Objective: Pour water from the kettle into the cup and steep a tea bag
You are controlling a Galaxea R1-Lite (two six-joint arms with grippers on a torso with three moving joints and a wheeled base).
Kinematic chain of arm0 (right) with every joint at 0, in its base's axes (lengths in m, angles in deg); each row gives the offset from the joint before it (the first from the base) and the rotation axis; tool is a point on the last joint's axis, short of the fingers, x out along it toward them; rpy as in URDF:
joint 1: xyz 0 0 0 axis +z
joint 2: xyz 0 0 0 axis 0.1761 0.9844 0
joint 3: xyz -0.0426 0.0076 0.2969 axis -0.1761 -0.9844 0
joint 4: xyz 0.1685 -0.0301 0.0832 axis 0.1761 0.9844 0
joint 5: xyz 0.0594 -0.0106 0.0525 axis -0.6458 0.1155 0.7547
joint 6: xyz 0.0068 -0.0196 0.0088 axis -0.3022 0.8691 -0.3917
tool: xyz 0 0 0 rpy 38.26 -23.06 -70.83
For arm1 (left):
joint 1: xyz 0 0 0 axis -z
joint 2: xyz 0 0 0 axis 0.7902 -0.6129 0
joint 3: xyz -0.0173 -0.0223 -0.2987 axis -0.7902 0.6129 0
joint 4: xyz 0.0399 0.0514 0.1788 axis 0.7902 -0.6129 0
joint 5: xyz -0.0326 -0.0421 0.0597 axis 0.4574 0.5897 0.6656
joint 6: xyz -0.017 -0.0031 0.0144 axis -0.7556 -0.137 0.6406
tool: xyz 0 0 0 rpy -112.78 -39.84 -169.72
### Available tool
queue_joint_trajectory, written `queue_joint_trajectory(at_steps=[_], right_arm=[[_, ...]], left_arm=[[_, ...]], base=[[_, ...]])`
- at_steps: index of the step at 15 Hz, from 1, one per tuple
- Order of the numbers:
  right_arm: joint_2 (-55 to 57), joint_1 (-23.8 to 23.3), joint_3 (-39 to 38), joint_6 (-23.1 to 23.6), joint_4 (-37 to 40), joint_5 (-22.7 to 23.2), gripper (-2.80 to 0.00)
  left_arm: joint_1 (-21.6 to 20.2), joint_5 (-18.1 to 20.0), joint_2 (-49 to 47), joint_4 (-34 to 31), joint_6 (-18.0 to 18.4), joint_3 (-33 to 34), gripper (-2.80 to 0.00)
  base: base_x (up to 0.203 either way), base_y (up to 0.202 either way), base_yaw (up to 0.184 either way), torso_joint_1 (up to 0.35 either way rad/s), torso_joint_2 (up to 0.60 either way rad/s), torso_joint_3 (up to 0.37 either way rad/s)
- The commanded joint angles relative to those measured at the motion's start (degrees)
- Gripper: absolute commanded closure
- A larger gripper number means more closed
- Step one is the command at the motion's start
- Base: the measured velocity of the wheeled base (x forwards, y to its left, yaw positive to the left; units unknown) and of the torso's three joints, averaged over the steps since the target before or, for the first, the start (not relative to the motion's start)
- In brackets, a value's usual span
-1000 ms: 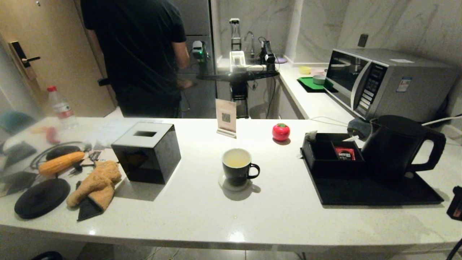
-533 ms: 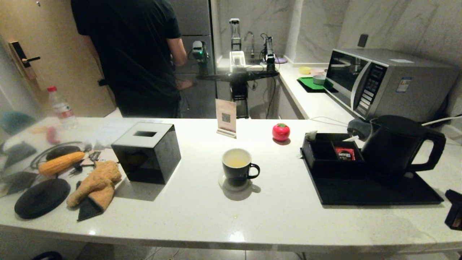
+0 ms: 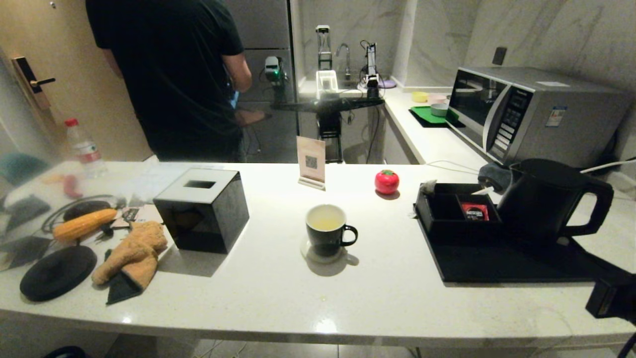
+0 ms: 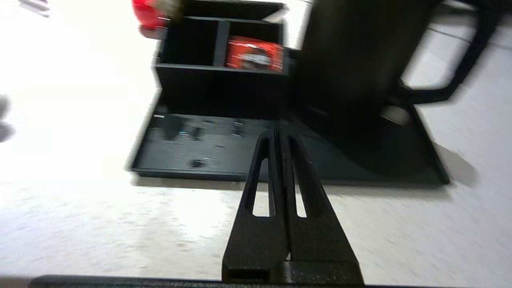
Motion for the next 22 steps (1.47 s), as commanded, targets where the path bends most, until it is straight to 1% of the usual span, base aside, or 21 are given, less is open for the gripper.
queue_joint_trajectory(at_steps=[1,5,7,8,11,12,13,15,17,19,22], right_arm=[[-0.2,4.0,1.5,0.0,-0.9,0.1,0.0],[0.1,11.5,5.4,-0.2,-0.8,0.1,0.0],[1.2,14.2,7.9,-0.7,0.1,0.1,0.0],[2.6,14.7,8.9,-0.6,-0.1,0.0,0.0],[6.2,14.9,14.7,-0.8,-0.1,0.0,0.0],[6.5,15.7,16.8,-1.0,0.6,0.2,0.0],[6.7,16.9,18.7,-1.2,1.8,0.3,0.0],[7.0,19.3,22.0,-3.2,4.6,0.7,0.0],[7.2,19.8,24.5,-5.0,7.5,2.7,0.0],[7.6,19.8,27.0,-6.3,11.8,2.8,0.0],[7.6,19.7,31.0,-6.4,18.6,2.6,0.0]], left_arm=[[0.0,0.0,0.0,0.0,0.0,0.0,0.0],[0.0,0.0,0.0,0.0,0.0,0.0,0.0],[0.0,0.0,0.0,0.0,0.0,0.0,0.0],[0.0,0.0,0.0,0.0,0.0,0.0,0.0],[0.0,0.0,0.0,0.0,0.0,0.0,0.0],[0.0,0.0,0.0,0.0,0.0,0.0,0.0],[0.0,0.0,0.0,0.0,0.0,0.0,0.0],[0.0,0.0,0.0,0.0,0.0,0.0,0.0],[0.0,0.0,0.0,0.0,0.0,0.0,0.0],[0.0,0.0,0.0,0.0,0.0,0.0,0.0],[0.0,0.0,0.0,0.0,0.0,0.0,0.0]], base=[[0.0,0.0,0.0,0.0,0.0,0.0],[0.0,0.0,0.0,0.0,0.0,0.0],[0.0,0.0,0.0,0.0,0.0,0.0],[0.0,0.0,0.0,0.0,0.0,0.0],[0.0,0.0,0.0,0.0,0.0,0.0],[0.0,0.0,0.0,0.0,0.0,0.0],[0.0,0.0,0.0,0.0,0.0,0.0],[0.0,0.0,0.0,0.0,0.0,0.0],[0.0,0.0,0.0,0.0,0.0,0.0],[0.0,0.0,0.0,0.0,0.0,0.0],[0.0,0.0,0.0,0.0,0.0,0.0]])
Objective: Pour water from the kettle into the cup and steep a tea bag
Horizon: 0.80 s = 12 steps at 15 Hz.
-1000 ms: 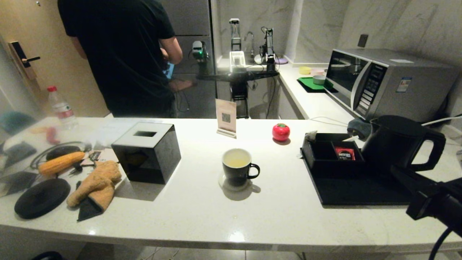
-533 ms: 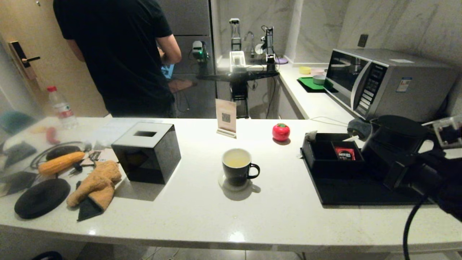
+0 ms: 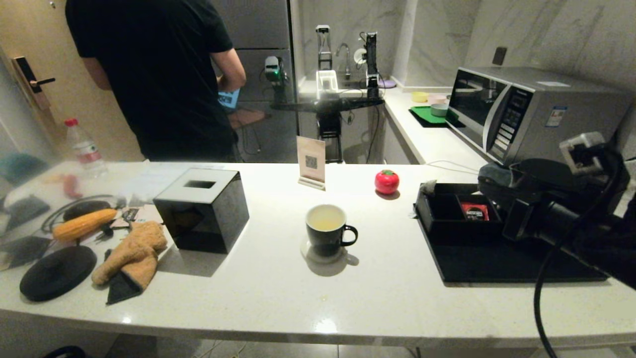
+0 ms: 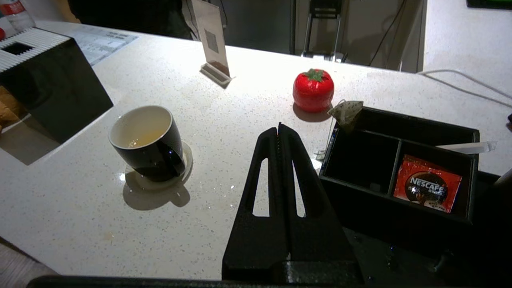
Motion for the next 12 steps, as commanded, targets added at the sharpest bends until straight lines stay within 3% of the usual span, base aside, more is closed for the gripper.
queue_joint_trajectory(at_steps=[1,12], right_arm=[[-0.1,0.0,1.9,0.1,2.9,-0.4,0.0],[6.7,-0.3,12.5,-2.8,21.3,-7.8,0.0]], left_arm=[[0.0,0.0,0.0,0.0,0.0,0.0,0.0],[0.0,0.0,0.0,0.0,0.0,0.0,0.0]], base=[[0.0,0.0,0.0,0.0,0.0,0.0],[0.0,0.0,0.0,0.0,0.0,0.0]])
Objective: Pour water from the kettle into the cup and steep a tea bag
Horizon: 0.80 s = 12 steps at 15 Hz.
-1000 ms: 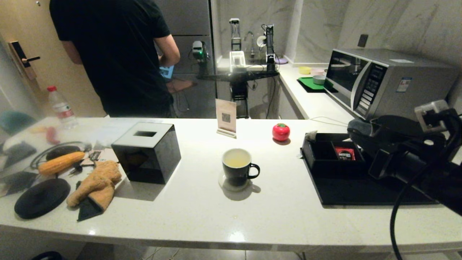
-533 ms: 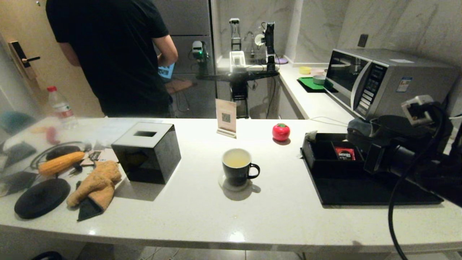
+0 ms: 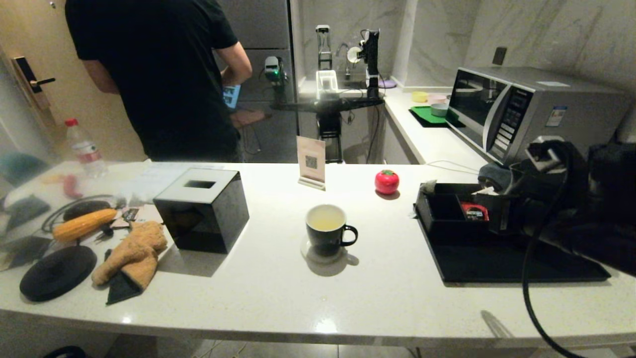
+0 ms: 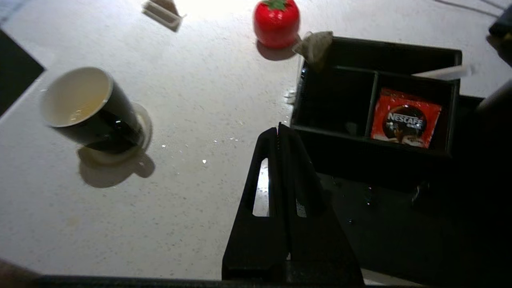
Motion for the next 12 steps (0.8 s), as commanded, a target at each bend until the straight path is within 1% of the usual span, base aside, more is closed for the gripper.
queue_joint_trajectory(at_steps=[1,5,8,10,11,12], right_arm=[[3.8,0.1,3.5,-0.3,2.9,-0.6,0.0],[8.7,0.1,11.5,-3.4,6.1,-0.6,0.0],[13.0,0.1,18.5,-5.5,10.9,-0.6,0.0],[14.9,0.1,21.5,-6.8,14.8,-0.7,0.0],[15.8,0.1,22.9,-8.0,16.3,-0.6,-2.8],[16.5,0.1,24.1,-9.3,17.4,-0.7,-2.8]], left_arm=[[0.0,0.0,0.0,0.0,0.0,0.0,0.0],[0.0,0.0,0.0,0.0,0.0,0.0,0.0],[0.0,0.0,0.0,0.0,0.0,0.0,0.0],[0.0,0.0,0.0,0.0,0.0,0.0,0.0],[0.0,0.0,0.0,0.0,0.0,0.0,0.0],[0.0,0.0,0.0,0.0,0.0,0.0,0.0]], base=[[0.0,0.0,0.0,0.0,0.0,0.0],[0.0,0.0,0.0,0.0,0.0,0.0],[0.0,0.0,0.0,0.0,0.0,0.0],[0.0,0.0,0.0,0.0,0.0,0.0],[0.0,0.0,0.0,0.0,0.0,0.0],[0.0,0.0,0.0,0.0,0.0,0.0]])
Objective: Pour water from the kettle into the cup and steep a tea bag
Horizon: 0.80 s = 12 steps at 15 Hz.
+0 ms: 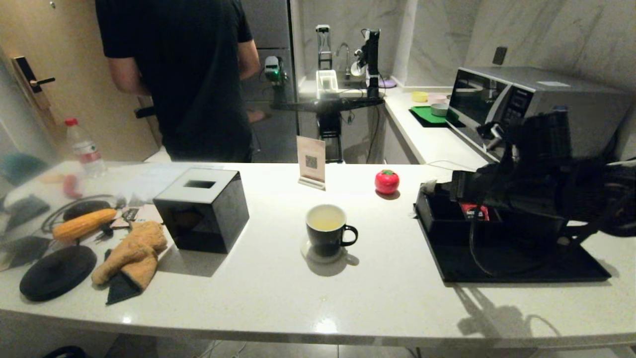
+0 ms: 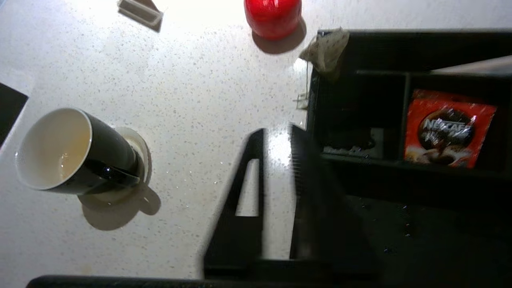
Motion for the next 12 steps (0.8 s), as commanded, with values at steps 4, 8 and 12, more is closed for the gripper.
queue_joint_trajectory(at_steps=[4,8,12], right_arm=[[5.6,-0.1,5.6,-2.4,3.6,-2.0,-2.8],[9.0,-0.6,9.1,-2.5,3.6,-5.3,-2.8],[12.6,-0.9,13.0,-2.4,3.6,-5.6,-2.8]], left_arm=[[0.0,0.0,0.0,0.0,0.0,0.0,0.0],[0.0,0.0,0.0,0.0,0.0,0.0,0.0],[0.0,0.0,0.0,0.0,0.0,0.0,0.0]], base=[[0.0,0.0,0.0,0.0,0.0,0.0],[0.0,0.0,0.0,0.0,0.0,0.0],[0.0,0.0,0.0,0.0,0.0,0.0]])
